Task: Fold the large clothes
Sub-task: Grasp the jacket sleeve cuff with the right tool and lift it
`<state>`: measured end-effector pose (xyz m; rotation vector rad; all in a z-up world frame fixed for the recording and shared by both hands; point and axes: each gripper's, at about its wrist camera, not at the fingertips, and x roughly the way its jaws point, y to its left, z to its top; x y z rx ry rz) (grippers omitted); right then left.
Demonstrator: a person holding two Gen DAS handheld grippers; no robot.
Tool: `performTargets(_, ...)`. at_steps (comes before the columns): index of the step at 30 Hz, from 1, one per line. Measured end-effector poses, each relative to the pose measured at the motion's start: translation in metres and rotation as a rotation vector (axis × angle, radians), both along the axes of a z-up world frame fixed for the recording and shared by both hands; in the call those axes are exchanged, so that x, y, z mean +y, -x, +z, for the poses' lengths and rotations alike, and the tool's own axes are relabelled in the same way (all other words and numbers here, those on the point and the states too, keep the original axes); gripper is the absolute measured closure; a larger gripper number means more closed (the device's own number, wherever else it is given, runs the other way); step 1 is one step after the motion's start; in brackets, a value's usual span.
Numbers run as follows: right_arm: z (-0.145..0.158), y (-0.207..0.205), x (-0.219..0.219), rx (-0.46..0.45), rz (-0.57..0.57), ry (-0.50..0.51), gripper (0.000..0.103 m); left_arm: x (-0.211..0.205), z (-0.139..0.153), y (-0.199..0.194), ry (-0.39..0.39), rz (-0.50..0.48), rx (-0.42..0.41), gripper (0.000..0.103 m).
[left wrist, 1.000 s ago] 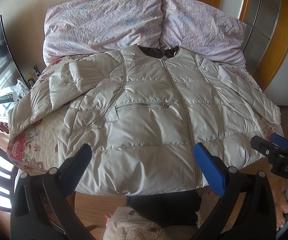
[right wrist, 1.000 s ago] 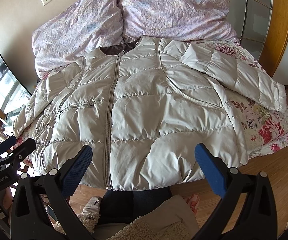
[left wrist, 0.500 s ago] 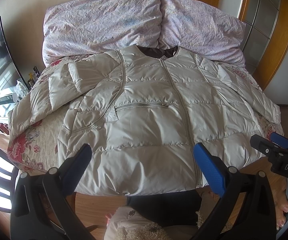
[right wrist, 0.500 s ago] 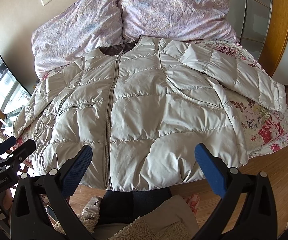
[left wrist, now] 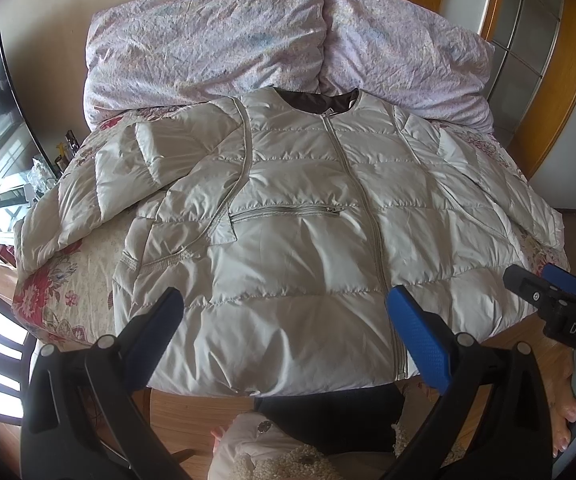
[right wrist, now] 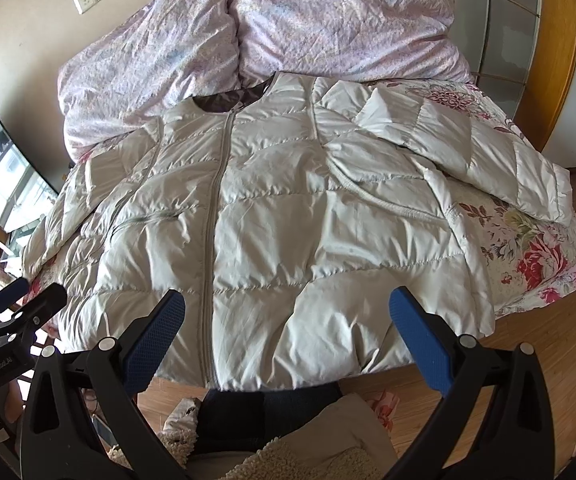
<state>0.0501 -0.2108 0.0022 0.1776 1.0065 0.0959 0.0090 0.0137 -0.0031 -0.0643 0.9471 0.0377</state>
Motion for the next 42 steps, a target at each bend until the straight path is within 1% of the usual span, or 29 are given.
performTargets(3, -0.01, -0.01, -0.016, -0.039, -0.038, -0.025, 0.001, -0.002, -0.006, -0.008, -0.008, 0.005, 0.004, 0.002)
performTargets(6, -0.027, -0.026, -0.048, -0.043, -0.103, -0.115, 0.001, 0.0, -0.012, -0.018, -0.003, 0.001, 0.016, 0.002)
performTargets(8, -0.041, -0.037, -0.076, -0.022, -0.185, -0.154, 0.001, 0.003, -0.018, -0.027, 0.017, -0.007, 0.029, 0.002)
performTargets(11, -0.058, -0.047, -0.125, -0.006, -0.345, -0.205, 0.001, 0.007, -0.026, -0.04, 0.038, -0.013, 0.044, 0.002)
performTargets(16, -0.08, -0.048, -0.211, -0.01, -0.619, -0.242, 0.002, 0.012, -0.041, -0.062, 0.085, -0.039, 0.067, 0.002)
performTargets(17, -0.085, -0.046, -0.229, -0.018, -0.672, -0.253, 0.007, 0.012, -0.042, -0.066, 0.091, -0.044, 0.072, 0.002)
performTargets(18, -0.089, -0.044, -0.247, -0.02, -0.726, -0.268, 0.008, 0.013, -0.046, -0.071, 0.097, -0.048, 0.079, 0.002)
performTargets(20, -0.098, -0.04, -0.276, -0.032, -0.809, -0.303, 0.015, 0.012, -0.049, -0.078, 0.102, -0.058, 0.084, 0.002)
performTargets(21, -0.102, -0.039, -0.288, -0.033, -0.844, -0.323, 0.017, 0.012, -0.051, -0.081, 0.101, -0.06, 0.087, 0.002)
performTargets(23, -0.111, -0.039, -0.306, -0.036, -0.893, -0.368, 0.025, 0.011, -0.054, -0.088, 0.107, -0.066, 0.084, 0.002)
performTargets(25, -0.12, -0.039, -0.322, -0.032, -0.934, -0.413, 0.031, 0.011, -0.056, -0.092, 0.113, -0.072, 0.082, 0.002)
performTargets(26, -0.125, -0.04, -0.325, -0.029, -0.948, -0.431, 0.035, 0.011, -0.057, -0.095, 0.113, -0.075, 0.08, 0.002)
performTargets(27, -0.125, -0.04, -0.328, -0.048, -0.958, -0.437, 0.036, 0.01, -0.058, -0.096, 0.111, -0.075, 0.078, 0.002)
performTargets(30, -0.129, -0.04, -0.332, -0.066, -0.983, -0.456, 0.043, 0.011, -0.059, -0.101, 0.107, -0.073, 0.072, 0.002)
performTargets(36, -0.133, -0.043, -0.346, -0.114, -1.043, -0.498, 0.054, 0.015, -0.063, -0.108, 0.129, -0.067, 0.066, 0.002)
performTargets(39, -0.134, -0.044, -0.351, -0.124, -1.073, -0.488, 0.064, 0.017, -0.065, -0.11, 0.142, -0.066, 0.062, 0.002)
performTargets(41, -0.134, -0.045, -0.354, -0.119, -1.084, -0.473, 0.076, 0.02, -0.066, -0.11, 0.154, -0.064, 0.057, 0.002)
performTargets(42, -0.134, -0.046, -0.355, -0.12, -1.081, -0.474, 0.078, 0.022, -0.067, -0.11, 0.16, -0.062, 0.053, 0.002)
